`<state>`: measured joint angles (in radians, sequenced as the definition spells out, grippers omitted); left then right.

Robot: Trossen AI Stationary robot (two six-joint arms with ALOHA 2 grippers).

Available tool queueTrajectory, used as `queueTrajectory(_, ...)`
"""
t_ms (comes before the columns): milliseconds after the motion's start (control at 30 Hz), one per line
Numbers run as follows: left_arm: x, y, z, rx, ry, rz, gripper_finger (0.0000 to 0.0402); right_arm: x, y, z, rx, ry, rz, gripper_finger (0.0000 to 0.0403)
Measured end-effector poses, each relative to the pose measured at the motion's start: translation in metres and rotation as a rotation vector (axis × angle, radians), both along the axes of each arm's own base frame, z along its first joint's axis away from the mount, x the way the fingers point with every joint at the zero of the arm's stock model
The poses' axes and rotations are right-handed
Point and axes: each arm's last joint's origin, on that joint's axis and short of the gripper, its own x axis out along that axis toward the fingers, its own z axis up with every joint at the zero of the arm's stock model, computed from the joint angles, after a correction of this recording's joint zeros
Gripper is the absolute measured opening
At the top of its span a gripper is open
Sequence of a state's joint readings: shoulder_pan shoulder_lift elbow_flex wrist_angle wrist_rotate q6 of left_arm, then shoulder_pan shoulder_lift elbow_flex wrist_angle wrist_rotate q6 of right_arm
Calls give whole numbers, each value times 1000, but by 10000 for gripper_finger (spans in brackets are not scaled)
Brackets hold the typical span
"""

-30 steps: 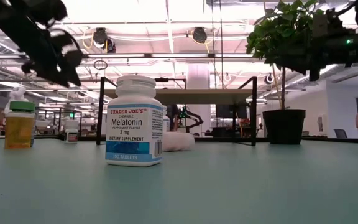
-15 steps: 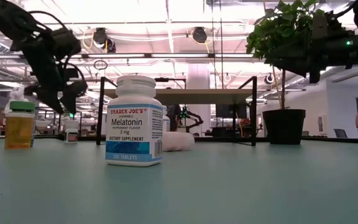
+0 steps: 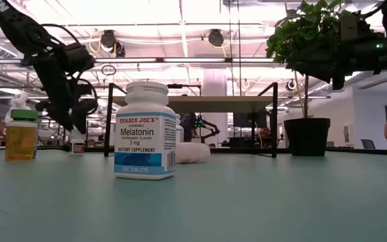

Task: Pick and place medicine bottles onto shelf by color
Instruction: Put the white and blue bottle on the shelf

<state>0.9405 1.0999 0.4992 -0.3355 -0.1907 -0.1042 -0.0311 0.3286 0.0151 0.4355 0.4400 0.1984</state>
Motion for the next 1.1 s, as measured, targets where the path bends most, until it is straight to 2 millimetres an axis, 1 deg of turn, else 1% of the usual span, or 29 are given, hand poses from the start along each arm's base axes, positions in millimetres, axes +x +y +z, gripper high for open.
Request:
queueTrajectory(133, 0, 1, -1, -11, 3, -16, 230, 0, 0, 0, -1, -1, 0, 187)
queueTrajectory(233, 0, 0, -1, -14, 3, -20, 218, 0, 0, 0, -1, 0, -1, 187)
queueTrajectory(467, 0, 0, -1, -13, 2, -20, 146, 0, 0, 0, -1, -1, -2, 187)
queueTrajectory(533, 0, 0, -1, -11, 1, -20, 134, 0, 0, 0, -1, -1, -2, 187)
queueTrajectory(633, 0, 0, -1, -10, 0, -19, 135, 0, 0, 0, -1, -1, -2, 187)
queueTrajectory(733, -1, -2, 3, -10, -1, -20, 149, 0, 0, 0, -1, -2, -3, 187)
queueTrajectory(800, -1, -3, 14, -13, 13, -16, 157, 0, 0, 0, 0, -2, -3, 187)
queueTrajectory(900, 1, -3, 35, -7, 44, -12, 154, 0, 0, 0, 1, -3, -3, 187)
queueTrajectory(1000, 7, -3, 63, 12, 54, -38, 143, 0, 0, 0, 2, -3, -3, 187)
queueTrajectory(1100, 14, -2, 94, 66, 40, -83, 142, 0, 0, 0, 2, -3, -3, 187)
